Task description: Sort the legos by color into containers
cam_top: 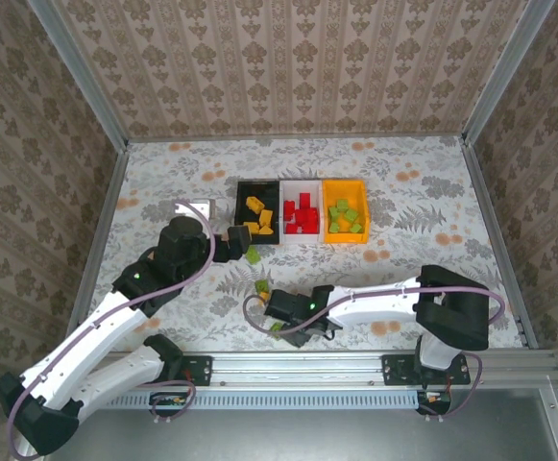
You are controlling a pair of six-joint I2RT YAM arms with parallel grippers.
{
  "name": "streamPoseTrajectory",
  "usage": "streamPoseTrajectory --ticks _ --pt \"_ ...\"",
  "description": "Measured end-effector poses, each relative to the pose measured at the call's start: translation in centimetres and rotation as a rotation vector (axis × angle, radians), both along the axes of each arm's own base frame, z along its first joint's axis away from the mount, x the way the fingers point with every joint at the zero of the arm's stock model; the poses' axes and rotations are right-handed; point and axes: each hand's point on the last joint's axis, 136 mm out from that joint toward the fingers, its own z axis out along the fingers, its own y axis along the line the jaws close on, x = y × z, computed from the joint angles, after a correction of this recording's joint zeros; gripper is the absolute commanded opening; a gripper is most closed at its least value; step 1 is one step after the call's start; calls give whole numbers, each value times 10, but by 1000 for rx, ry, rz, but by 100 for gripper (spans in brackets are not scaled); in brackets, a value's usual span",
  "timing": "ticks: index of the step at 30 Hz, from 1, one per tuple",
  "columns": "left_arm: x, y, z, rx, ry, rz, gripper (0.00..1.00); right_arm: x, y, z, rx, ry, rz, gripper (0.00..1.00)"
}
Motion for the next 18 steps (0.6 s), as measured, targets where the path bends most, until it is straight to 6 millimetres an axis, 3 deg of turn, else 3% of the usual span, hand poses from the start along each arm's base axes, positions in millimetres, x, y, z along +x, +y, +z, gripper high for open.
streamPoseTrajectory --ticks 6,11,15,18 --pt "-4 3 -13 11 18 3 100 35 -28 13 23 -52 -143 33" --pt "-8 10 -30 19 45 22 100 85 -40 56 140 -145 -303 32" --pt "-14 16 -48 20 78 39 100 129 -21 104 273 -210 -373 33" --pt "-18 18 -63 22 113 47 100 172 13 148 399 -264 -398 34"
